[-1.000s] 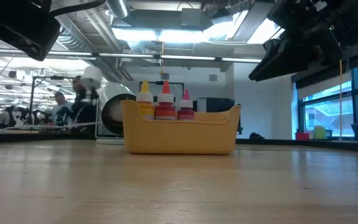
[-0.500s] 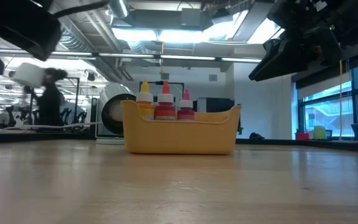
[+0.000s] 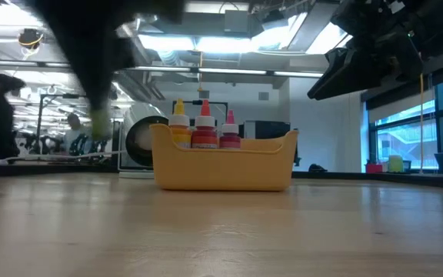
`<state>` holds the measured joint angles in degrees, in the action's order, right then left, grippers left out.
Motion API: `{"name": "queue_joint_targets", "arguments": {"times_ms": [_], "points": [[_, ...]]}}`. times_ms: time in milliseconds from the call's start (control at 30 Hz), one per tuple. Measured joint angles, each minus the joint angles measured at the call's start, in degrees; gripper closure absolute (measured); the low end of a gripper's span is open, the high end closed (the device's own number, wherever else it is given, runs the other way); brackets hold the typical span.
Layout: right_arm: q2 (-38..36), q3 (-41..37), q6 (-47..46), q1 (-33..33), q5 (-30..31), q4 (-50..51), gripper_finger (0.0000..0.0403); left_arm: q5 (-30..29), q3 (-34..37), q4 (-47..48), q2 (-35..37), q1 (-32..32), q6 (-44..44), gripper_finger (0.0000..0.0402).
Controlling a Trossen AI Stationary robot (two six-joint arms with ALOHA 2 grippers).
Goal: Pick & Place food coloring
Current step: Put the small black ink bottle into the yellow bin
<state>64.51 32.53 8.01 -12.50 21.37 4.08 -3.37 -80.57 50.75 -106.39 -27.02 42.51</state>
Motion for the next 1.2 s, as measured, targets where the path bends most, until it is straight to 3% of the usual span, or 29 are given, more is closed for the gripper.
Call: {"name": "queue_joint_targets", "arguments": {"times_ms": [333, 533, 800, 1200], "points": [[0.0, 0.0, 0.2, 0.0, 0.0, 0.4, 0.0273, -10.0, -10.4, 0.0, 0.0, 9.6, -19.1, 0.0339], [0.0, 0.0, 1.3, 0.0, 0.0, 0.5, 0.0273, -11.7, -12.1, -1.7, 0.0, 16.2, -27.4, 0.0339], [0.0, 0.0, 1.5, 0.0, 0.0, 0.5, 0.0273, -8.7, -12.0, -5.7, 0.0, 22.7, -33.4, 0.0339], [0.0, 0.0, 1.5, 0.0, 0.0, 0.5, 0.0273, -7.0, -8.9, -7.9, 0.0, 23.6, -34.3, 0.0339]]}}
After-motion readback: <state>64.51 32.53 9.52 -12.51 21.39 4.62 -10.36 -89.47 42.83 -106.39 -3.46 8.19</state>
